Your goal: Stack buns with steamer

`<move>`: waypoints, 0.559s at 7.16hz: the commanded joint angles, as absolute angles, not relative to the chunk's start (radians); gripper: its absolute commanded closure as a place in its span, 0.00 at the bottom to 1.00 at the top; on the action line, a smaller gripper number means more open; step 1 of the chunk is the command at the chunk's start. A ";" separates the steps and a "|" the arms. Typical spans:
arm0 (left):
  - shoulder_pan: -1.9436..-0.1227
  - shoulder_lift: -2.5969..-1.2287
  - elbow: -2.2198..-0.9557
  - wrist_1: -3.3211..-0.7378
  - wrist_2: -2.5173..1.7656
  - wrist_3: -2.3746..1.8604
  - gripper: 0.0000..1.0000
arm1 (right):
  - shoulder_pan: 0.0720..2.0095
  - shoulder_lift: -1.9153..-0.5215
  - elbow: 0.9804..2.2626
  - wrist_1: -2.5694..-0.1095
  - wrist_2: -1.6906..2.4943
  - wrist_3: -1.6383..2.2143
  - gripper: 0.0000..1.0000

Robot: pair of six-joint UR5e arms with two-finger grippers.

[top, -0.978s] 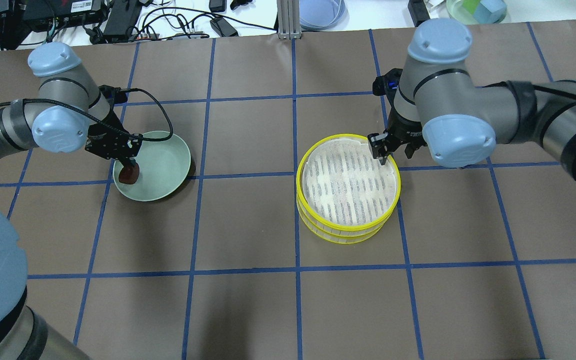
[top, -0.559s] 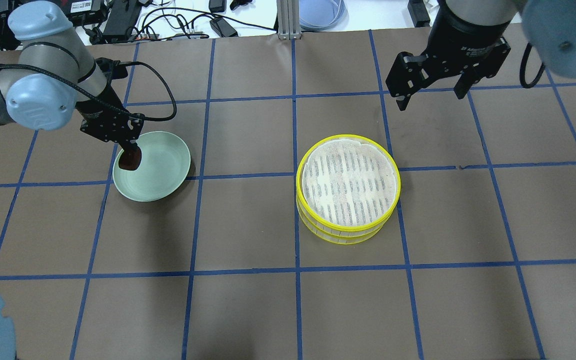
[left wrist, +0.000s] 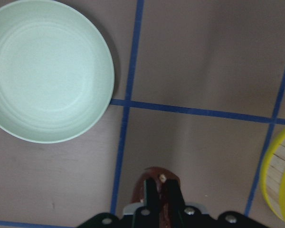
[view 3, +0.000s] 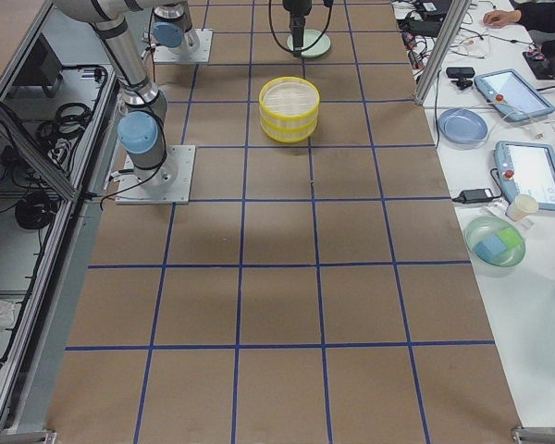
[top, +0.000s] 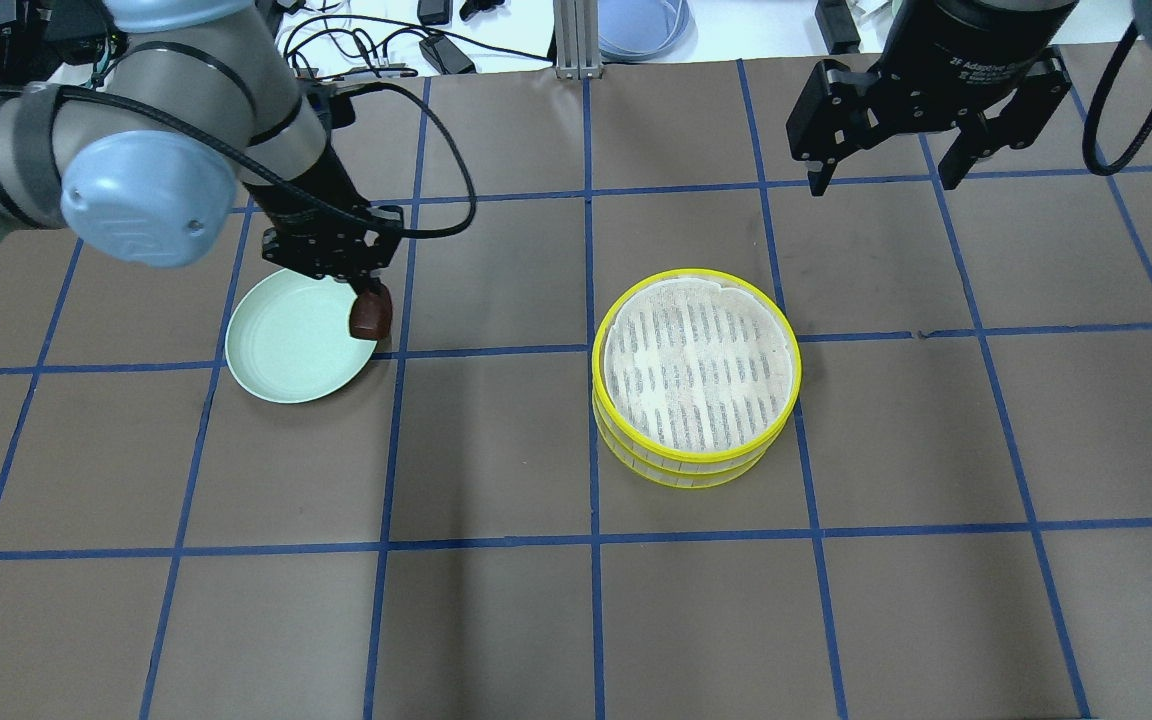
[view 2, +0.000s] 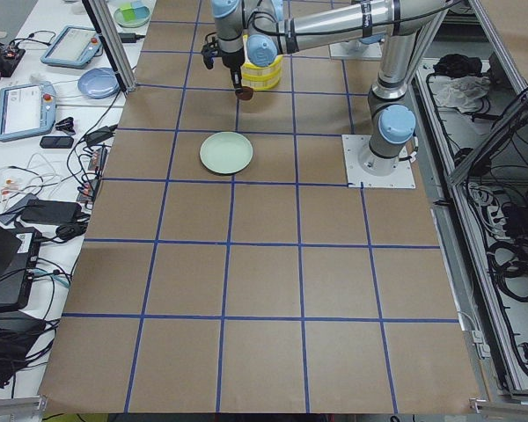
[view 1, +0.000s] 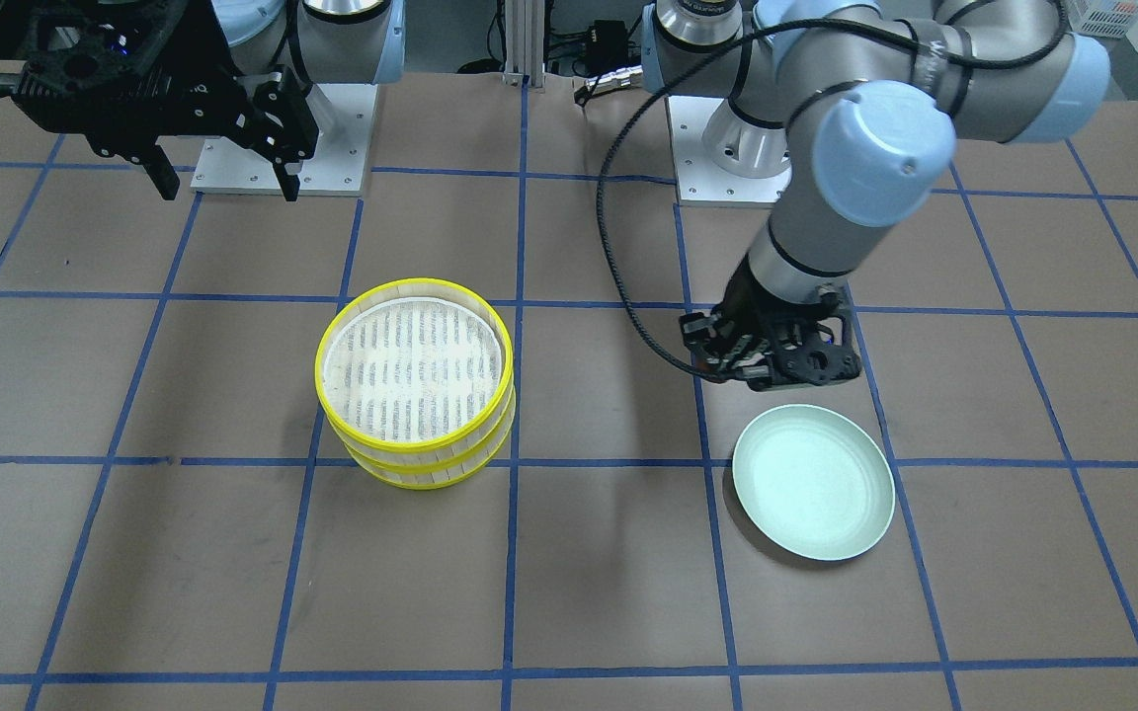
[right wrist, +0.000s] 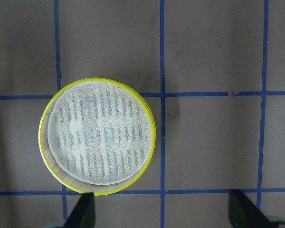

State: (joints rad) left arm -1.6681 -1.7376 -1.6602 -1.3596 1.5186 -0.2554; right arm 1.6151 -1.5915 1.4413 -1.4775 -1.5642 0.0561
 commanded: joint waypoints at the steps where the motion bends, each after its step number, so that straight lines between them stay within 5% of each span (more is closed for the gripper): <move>1: -1.858 -1.758 -1.661 -1.239 1.506 -0.518 1.00 | 1.615 -1.592 1.447 -1.511 -1.566 0.068 0.00; 4: -1.980 -1.822 -1.663 -1.067 1.419 -0.743 1.00 | 1.615 -1.592 1.447 -1.509 -1.569 0.067 0.00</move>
